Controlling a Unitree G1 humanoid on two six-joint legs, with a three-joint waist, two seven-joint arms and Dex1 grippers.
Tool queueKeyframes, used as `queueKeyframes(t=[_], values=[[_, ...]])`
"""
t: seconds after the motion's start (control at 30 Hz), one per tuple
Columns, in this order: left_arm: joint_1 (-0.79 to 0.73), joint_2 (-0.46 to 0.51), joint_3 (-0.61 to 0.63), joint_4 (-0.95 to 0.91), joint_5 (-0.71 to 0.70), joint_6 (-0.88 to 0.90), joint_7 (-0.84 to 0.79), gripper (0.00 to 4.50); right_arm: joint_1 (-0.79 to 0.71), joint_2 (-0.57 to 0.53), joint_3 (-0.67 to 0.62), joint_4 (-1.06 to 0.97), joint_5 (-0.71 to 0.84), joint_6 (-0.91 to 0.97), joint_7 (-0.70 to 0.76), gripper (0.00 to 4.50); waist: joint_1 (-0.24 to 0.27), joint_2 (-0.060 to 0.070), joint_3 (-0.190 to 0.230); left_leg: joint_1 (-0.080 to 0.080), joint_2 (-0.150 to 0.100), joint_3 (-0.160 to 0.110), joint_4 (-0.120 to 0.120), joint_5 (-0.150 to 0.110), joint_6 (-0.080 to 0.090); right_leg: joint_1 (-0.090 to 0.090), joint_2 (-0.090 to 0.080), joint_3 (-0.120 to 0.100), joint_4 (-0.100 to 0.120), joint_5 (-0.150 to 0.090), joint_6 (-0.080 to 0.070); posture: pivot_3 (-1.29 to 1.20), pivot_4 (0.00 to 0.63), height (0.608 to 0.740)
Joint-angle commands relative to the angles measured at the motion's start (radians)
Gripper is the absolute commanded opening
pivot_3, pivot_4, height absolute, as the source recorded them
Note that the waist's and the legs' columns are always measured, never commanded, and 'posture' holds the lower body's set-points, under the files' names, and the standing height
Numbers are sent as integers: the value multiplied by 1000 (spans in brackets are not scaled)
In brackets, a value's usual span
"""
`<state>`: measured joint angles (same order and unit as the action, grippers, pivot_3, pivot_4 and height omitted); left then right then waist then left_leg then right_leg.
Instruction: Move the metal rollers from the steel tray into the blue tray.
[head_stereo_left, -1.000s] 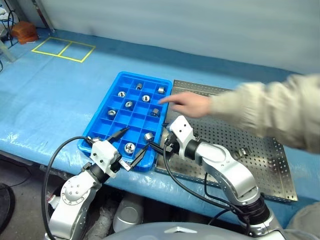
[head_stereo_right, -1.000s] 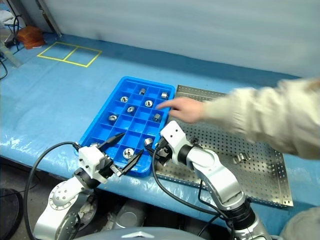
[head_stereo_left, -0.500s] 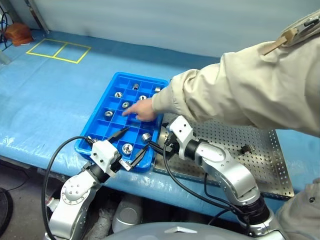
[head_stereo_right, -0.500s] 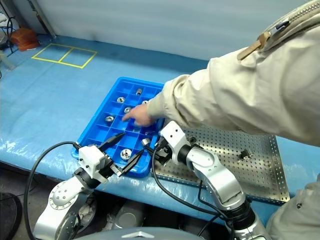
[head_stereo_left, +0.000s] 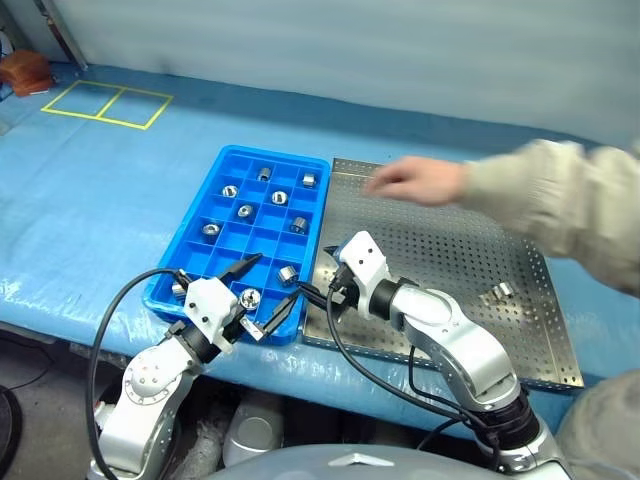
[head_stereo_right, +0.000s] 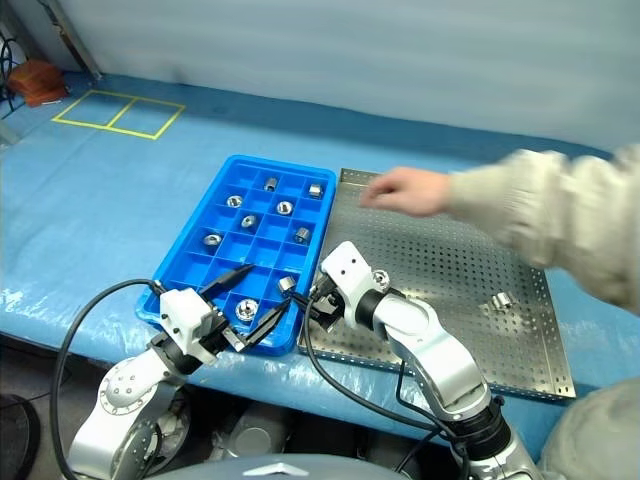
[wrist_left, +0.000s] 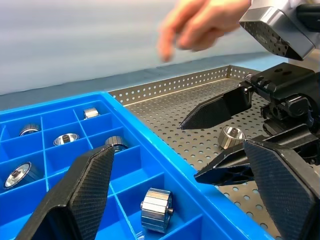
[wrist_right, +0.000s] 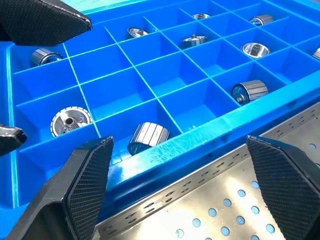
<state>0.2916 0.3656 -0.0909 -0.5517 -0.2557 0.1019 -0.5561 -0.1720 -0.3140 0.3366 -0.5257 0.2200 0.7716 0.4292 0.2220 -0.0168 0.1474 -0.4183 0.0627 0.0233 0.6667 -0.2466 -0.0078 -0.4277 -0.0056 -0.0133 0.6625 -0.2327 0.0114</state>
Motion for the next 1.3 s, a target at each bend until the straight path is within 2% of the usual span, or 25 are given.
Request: queueKeyframes(t=[0.03, 0.5, 0.9, 1.1, 1.3], values=[[-13, 7, -11, -26, -9, -1, -8, 4500, 0, 3, -14, -50, 4, -19, -5, 4490, -6, 0, 0, 0, 0, 0, 0, 0, 0, 0, 0, 0, 0, 0, 0, 356, 150, 740], [-58, 28, 15, -13, -38, -2, -42, 4500, 16, -1, -57, -78, -5, -14, -48, 4490, -47, 0, 0, 1, 0, 0, 0, 0, 0, 1, 0, 1, 0, 0, 0, 304, 150, 740], [-143, 48, 106, 2, -165, 41, -66, 4500, 50, 81, -166, -81, -42, 54, -229, 4490, -93, 0, 0, 2, 0, 0, -1, 0, 0, 1, 0, 1, 0, 1, 2, 256, 150, 740], [-264, 46, 137, 23, -172, 135, 3, 4500, 78, 125, -240, -104, -67, 69, -315, 4490, -102, 0, 0, 3, 0, 0, -2, 0, 0, 2, 0, 2, 1, 2, 2, 221, 150, 740], [-395, 14, 66, 87, -152, 174, -9, 4500, 128, 156, -305, -142, -97, 88, -391, 4490, -123, 0, 0, 3, -1, 0, -2, 0, 0, 2, 0, 3, 1, 3, 4, 141, 150, 740]])
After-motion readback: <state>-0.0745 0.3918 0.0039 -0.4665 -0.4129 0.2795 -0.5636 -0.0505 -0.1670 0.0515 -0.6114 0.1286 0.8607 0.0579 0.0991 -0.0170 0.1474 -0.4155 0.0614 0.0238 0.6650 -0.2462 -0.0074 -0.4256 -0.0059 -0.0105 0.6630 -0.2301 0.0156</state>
